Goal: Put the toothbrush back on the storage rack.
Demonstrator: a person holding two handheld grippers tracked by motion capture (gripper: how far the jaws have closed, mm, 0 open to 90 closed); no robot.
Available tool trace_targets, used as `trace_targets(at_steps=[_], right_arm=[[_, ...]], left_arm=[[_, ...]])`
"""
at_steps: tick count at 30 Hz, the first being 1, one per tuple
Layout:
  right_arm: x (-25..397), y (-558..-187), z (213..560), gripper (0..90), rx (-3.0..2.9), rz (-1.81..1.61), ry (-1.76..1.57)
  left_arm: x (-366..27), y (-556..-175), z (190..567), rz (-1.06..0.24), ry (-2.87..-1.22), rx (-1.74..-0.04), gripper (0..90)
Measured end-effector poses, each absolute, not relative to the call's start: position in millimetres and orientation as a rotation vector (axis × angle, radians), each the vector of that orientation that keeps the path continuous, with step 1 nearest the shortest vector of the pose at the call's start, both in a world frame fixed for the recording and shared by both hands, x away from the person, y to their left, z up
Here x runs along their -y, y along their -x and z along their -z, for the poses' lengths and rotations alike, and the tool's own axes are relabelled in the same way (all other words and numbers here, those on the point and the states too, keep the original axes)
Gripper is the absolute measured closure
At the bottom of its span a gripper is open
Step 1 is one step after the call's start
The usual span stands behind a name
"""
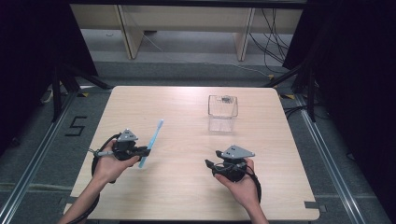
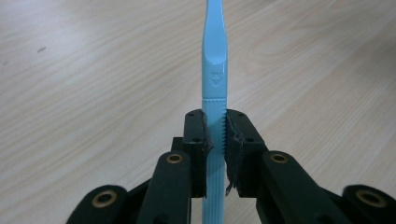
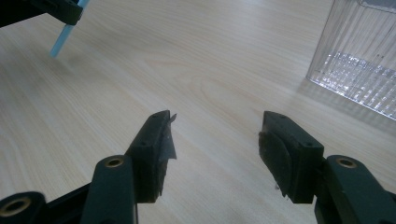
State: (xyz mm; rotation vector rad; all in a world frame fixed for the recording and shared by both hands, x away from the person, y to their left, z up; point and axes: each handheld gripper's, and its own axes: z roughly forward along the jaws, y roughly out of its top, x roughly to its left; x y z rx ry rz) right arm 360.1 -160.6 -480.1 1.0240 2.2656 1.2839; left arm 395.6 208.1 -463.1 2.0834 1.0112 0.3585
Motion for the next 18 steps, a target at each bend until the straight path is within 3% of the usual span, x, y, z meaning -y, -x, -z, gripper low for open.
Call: trace_targets(at_steps=[18], right_arm=[[156.3,-359.6,478.7,43.7,-2.241,-1.332,-1.017]], left_arm=[[-204.4,-387.4,466.6,-0.445,-1.880,-0.966,78.3]])
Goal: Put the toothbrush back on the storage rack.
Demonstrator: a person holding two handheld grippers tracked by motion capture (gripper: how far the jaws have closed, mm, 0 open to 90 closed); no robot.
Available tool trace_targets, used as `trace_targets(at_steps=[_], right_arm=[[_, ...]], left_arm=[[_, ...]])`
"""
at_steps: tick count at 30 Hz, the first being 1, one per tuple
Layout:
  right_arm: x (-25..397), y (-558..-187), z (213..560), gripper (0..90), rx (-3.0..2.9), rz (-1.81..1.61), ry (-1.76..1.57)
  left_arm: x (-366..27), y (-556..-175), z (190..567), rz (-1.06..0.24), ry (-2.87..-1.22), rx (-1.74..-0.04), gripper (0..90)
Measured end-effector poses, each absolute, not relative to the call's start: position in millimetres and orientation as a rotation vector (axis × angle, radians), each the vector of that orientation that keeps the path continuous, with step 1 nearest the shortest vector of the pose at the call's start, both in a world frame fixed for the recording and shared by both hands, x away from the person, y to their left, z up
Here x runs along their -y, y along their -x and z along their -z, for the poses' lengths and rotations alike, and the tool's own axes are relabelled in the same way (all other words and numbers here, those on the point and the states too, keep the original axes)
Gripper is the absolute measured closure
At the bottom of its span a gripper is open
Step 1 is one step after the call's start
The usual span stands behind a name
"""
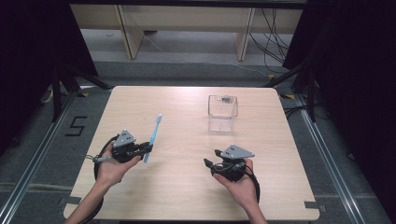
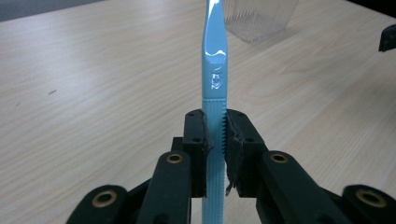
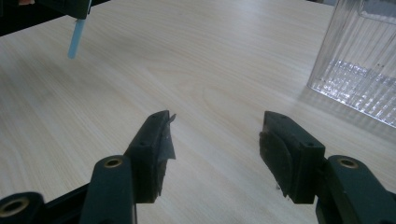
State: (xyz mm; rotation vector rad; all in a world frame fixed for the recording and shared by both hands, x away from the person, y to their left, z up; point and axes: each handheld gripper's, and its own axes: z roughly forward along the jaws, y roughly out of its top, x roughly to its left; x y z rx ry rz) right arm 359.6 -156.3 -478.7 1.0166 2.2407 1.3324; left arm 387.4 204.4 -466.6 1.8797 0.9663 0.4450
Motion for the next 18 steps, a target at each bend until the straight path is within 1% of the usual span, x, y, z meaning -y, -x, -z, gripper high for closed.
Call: trace_targets(at_steps=[6,9,18], right_arm=[[153.1,-358.1,474.3,43.8,-2.207,-1.353,-1.041],[153.0,-361.7,472.8,44.0,-2.192,-1.371,-0.986],[142.3,-364.0,465.6,44.3,-2.142,-1.439,-0.988]], left_arm=[[-201.6,-385.2,469.4,-0.444,-1.857,-0.940,78.3],[-199.7,-384.5,471.4,-0.444,-1.854,-0.921,78.3],[-195.1,-382.0,473.4,-0.466,-1.808,-0.892,78.3]])
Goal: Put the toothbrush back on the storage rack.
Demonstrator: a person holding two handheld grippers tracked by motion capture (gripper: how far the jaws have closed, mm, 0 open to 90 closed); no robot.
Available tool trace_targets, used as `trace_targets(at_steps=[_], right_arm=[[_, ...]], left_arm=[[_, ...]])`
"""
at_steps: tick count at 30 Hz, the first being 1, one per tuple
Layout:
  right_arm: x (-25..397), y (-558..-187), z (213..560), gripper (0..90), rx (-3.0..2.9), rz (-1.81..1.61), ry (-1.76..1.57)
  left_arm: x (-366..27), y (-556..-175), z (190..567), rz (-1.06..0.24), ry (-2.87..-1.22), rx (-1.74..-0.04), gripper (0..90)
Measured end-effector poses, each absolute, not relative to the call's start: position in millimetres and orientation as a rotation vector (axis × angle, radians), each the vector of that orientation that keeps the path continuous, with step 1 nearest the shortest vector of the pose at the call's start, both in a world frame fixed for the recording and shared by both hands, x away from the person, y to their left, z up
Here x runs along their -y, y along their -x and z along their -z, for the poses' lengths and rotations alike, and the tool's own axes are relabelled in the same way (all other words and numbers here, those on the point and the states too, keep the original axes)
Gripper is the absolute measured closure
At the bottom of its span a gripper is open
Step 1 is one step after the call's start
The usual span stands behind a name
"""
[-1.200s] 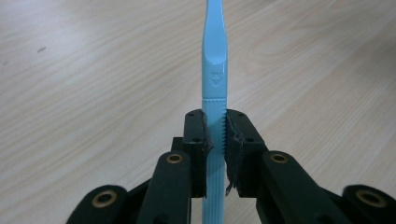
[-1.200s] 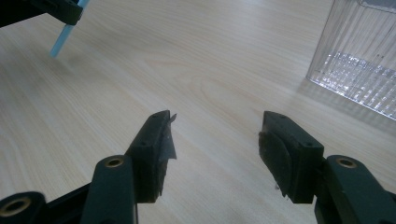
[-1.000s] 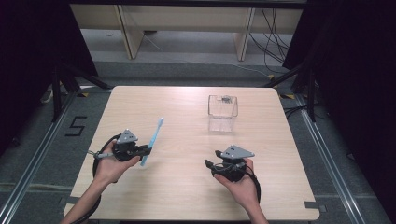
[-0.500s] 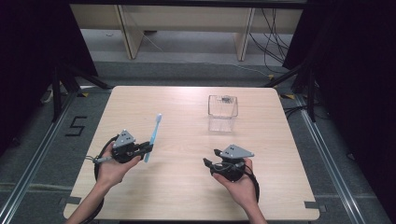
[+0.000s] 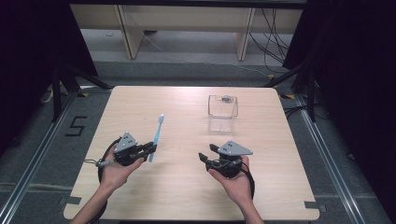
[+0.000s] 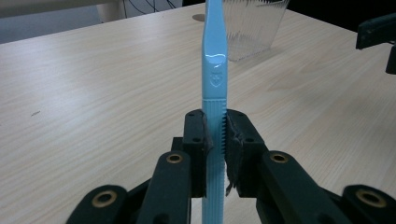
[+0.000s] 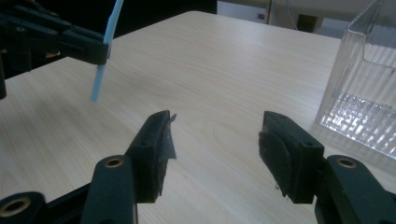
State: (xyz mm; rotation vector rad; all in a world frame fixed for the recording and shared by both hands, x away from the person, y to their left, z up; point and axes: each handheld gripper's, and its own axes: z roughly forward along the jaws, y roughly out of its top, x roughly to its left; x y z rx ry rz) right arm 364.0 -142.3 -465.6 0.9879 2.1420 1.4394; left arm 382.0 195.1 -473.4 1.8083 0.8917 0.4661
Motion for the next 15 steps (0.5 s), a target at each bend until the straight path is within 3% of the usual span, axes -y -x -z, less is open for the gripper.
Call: trace_targets(at_steps=[15], right_arm=[[127.0,-368.5,451.4,44.7,-2.064,-1.559,-0.941]], left_arm=[[-187.6,-379.7,473.4,-0.491,-1.711,-0.837,78.2]])
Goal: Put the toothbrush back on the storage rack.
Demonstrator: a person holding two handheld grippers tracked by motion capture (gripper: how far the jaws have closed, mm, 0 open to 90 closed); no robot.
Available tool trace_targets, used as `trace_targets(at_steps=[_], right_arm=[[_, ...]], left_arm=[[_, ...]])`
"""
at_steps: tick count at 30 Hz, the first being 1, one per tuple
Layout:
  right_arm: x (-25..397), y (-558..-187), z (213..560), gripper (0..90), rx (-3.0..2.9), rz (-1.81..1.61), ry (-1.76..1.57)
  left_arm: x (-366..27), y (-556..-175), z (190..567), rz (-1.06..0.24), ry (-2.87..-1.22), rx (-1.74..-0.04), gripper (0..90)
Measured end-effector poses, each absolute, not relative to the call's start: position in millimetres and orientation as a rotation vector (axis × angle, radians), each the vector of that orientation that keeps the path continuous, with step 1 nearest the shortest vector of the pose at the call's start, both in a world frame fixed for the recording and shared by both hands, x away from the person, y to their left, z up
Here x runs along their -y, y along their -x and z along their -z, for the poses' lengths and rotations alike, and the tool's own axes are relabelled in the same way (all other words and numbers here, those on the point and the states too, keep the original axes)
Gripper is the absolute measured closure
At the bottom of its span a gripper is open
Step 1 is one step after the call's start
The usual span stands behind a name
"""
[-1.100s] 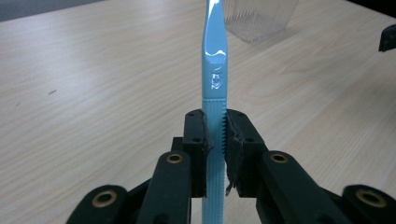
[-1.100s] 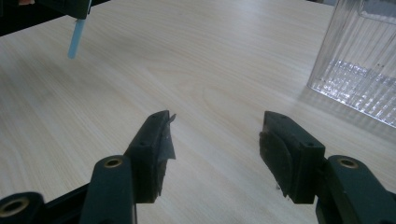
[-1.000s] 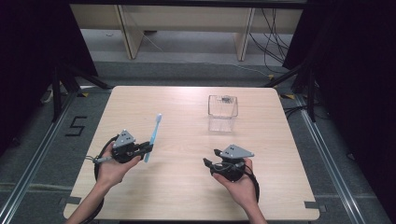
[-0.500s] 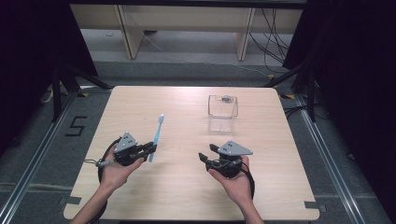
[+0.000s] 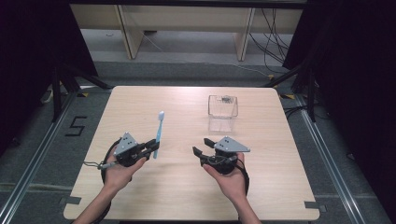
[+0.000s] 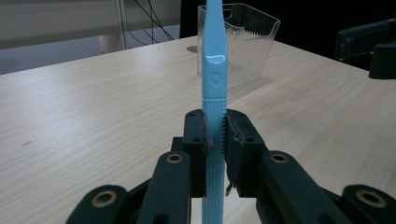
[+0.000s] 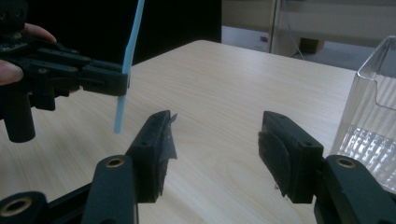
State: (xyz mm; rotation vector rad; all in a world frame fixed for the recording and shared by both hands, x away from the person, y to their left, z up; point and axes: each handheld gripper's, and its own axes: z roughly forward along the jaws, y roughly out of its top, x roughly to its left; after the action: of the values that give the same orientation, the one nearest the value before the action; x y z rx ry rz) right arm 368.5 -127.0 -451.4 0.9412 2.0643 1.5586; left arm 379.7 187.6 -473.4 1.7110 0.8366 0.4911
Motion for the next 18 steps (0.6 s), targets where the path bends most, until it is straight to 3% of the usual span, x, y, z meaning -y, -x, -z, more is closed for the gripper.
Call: trace_targets(at_steps=[18], right_arm=[[100.7,-374.8,438.2,53.8,-2.049,-1.649,-0.886]], left_arm=[[-166.0,-378.5,473.2,-0.481,-1.716,-0.787,78.3]])
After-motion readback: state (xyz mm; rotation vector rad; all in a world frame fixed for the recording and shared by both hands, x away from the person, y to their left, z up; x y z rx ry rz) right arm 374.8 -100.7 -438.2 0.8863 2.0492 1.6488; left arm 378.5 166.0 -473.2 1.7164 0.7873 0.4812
